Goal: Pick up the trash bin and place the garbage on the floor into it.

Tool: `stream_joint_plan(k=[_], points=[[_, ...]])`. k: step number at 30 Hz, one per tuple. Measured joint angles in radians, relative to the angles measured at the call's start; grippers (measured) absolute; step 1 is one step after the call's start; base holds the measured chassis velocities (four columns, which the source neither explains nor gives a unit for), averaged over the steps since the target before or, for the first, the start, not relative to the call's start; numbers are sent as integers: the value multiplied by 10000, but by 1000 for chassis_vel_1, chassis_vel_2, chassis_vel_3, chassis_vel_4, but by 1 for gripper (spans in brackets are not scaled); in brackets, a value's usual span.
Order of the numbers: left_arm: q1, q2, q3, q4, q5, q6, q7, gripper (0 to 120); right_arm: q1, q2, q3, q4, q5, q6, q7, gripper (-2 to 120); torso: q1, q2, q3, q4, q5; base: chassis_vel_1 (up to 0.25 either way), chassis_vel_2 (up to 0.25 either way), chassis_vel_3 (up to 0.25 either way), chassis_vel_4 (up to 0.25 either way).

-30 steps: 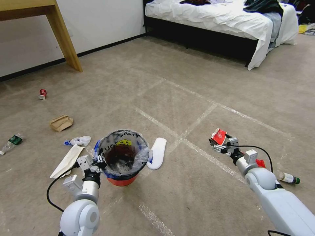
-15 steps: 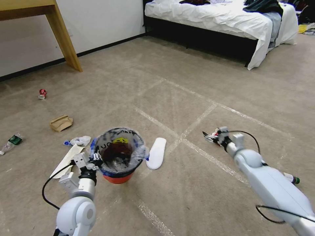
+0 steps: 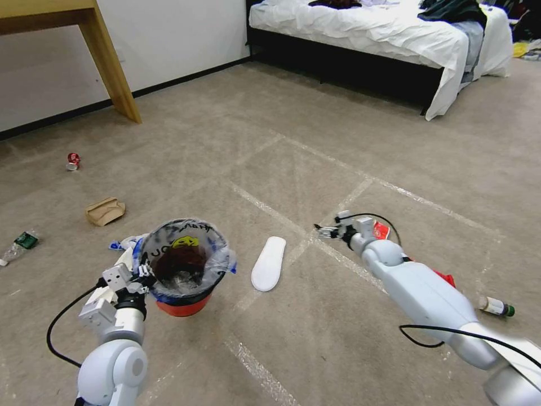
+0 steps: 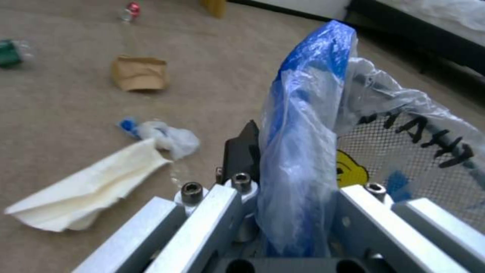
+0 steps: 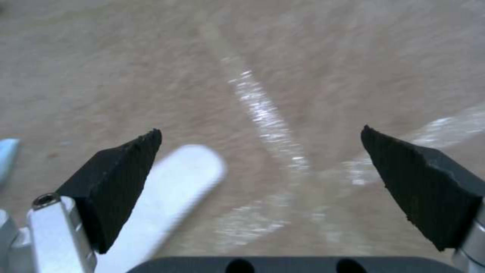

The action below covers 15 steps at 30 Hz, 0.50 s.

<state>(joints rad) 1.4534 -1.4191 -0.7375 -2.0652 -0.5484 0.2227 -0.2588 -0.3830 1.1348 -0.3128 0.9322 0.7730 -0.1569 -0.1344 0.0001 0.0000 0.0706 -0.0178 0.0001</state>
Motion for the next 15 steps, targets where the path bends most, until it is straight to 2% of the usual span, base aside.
stream_joint_plan(k=[2, 3, 4, 5, 6, 7, 9, 10, 12, 14, 15], points=[[-11, -27, -242, 38, -16, -1, -5, 4, 538, 239, -505, -224, 677, -694, 27, 100, 0, 0, -1, 0, -4, 0, 0, 0, 0], [-11, -27, -242, 38, -16, -1, -5, 4, 538, 239, -505, -224, 677, -694, 27, 100, 0, 0, -1, 0, -4, 0, 0, 0, 0], [-43, -52, -393, 101, -16, 8, -32, 4, 1182, 443, -1133, -424, 1477, -1483, 286, 100, -1, 0, 0, 1, -2, 0, 0, 0, 0], [-43, -52, -393, 101, -16, 8, -32, 4, 1182, 443, -1133, -424, 1477, -1483, 286, 100, -1, 0, 0, 1, -2, 0, 0, 0, 0], [-67, -63, -456, 131, 16, 22, -64, 4, 1801, 630, -1756, -575, 2361, -2410, 714, 100, -1, 0, 0, -1, -8, 0, 0, 0, 0], [-67, -63, -456, 131, 16, 22, -64, 4, 1801, 630, -1756, -575, 2361, -2410, 714, 100, -1, 0, 0, -1, -8, 0, 0, 0, 0], [-124, -125, -482, 146, 169, 43, -69, 4, 2893, 1438, -2723, -1438, 3835, -4193, 1572, 100, -1, 0, -1, 3, -5, 0, 0, 0, 0], [-124, -125, -482, 146, 169, 43, -69, 4, 2893, 1438, -2723, -1438, 3835, -4193, 1572, 100, -1, 0, -1, 3, -5, 0, 0, 0, 0], [-126, -270, -494, 105, 340, 42, -68, 4, 3519, 2146, -3341, -2468, 3868, -5058, 1657, 100, -1, 0, 0, 5, -6, 0, 0, 0, 0], [-110, -297, -493, 64, 354, 43, -68, 4, 3604, 2270, -3440, -2672, 3744, -5106, 1638, 100, -1, 0, 0, 5, -6, 0, 0, 0, 0], [-43, -358, -493, -77, 396, 38, -57, 4, 3738, 2605, -3571, -3197, 3262, -5162, 1562, 100, -1, 0, 0, 1, -5, 0, 0, 0, 0]])
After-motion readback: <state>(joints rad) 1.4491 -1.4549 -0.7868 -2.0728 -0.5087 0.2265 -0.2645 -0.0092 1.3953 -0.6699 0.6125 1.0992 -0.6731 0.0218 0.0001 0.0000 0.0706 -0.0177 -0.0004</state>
